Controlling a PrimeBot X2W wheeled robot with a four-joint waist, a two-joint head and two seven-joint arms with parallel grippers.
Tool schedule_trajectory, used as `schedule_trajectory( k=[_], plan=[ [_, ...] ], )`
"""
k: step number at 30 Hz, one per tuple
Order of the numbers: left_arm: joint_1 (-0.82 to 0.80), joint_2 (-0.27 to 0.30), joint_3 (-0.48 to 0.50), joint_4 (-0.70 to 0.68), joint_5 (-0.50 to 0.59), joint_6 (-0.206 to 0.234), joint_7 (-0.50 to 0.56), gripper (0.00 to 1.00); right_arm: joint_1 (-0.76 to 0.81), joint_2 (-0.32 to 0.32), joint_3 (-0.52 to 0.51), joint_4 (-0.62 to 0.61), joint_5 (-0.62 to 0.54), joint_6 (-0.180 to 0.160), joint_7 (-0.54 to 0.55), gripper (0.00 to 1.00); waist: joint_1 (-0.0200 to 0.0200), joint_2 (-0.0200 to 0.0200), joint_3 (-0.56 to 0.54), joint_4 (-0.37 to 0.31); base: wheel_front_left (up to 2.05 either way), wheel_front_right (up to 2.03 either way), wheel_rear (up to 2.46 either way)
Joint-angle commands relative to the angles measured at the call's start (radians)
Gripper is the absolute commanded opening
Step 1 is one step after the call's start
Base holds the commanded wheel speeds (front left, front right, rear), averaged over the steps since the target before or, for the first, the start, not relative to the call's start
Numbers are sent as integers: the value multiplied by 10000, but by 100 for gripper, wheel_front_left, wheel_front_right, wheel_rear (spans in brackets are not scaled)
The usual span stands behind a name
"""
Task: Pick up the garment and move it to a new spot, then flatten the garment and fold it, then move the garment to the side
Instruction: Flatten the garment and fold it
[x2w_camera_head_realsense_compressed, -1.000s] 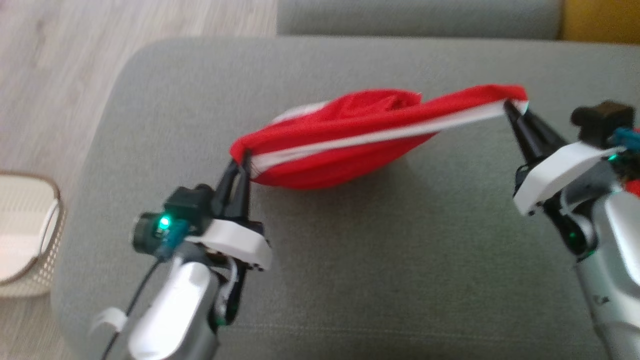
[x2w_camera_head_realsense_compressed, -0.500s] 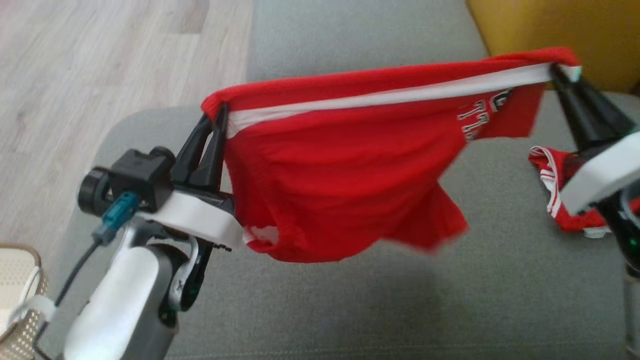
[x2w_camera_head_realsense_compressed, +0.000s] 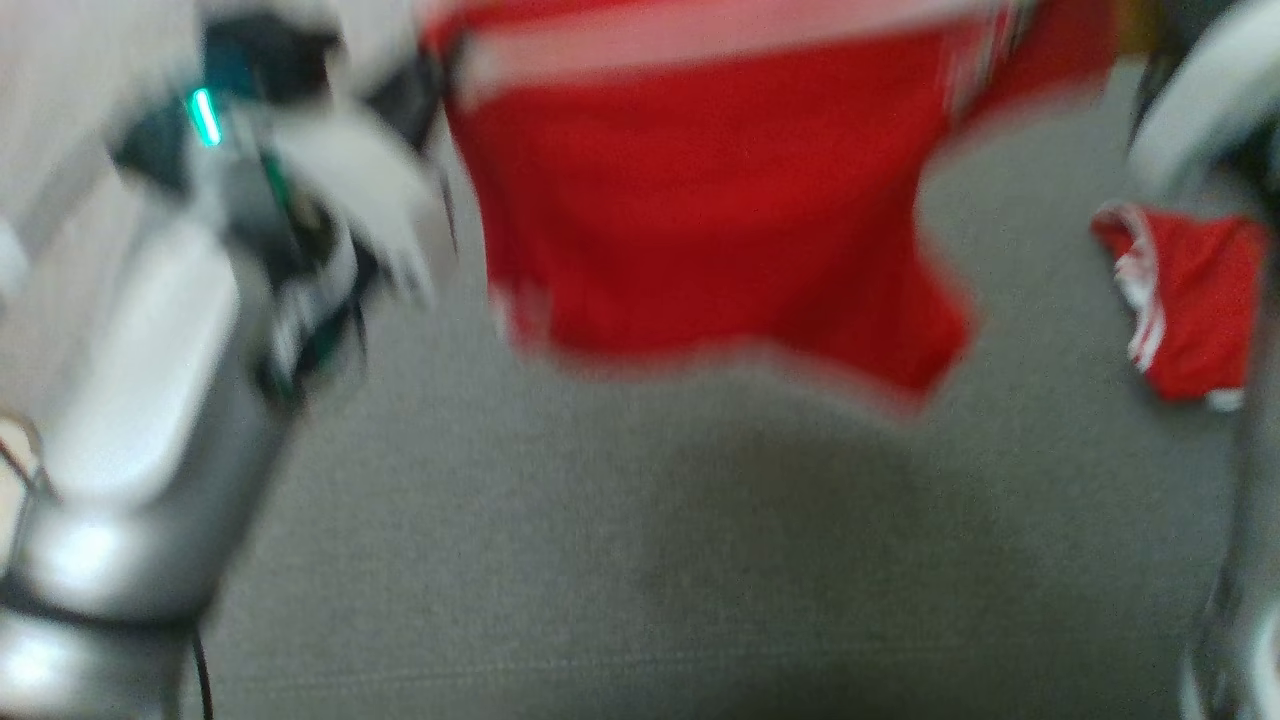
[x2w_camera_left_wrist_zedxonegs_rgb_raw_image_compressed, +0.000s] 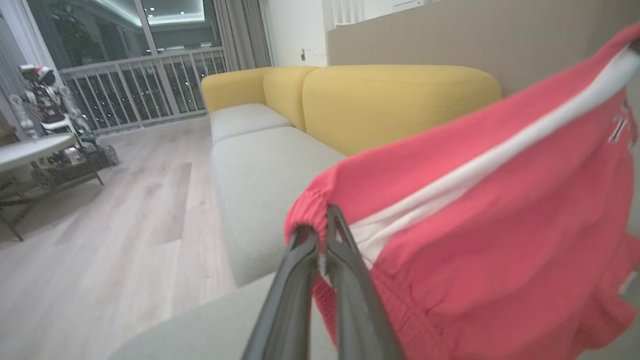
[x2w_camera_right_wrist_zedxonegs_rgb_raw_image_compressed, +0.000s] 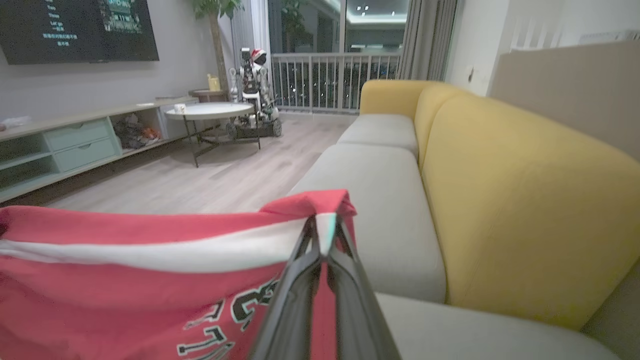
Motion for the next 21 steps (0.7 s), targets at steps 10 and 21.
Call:
schedule_trajectory(
  k=[10, 21],
  plan=[
    [-5792, -513, 746, 3714, 1514, -65, -2984, 0, -5770, 66, 76, 4529, -558, -4, -4897, 0, 0, 0, 3679, 17, 0, 0, 0],
    [-4695, -1828, -685, 7215, 2078, -465, -5159, 0, -3562, -299, 1699, 7898, 1671, -4, -5422, 0, 0, 0, 3972, 463, 0, 0, 0]
  ],
)
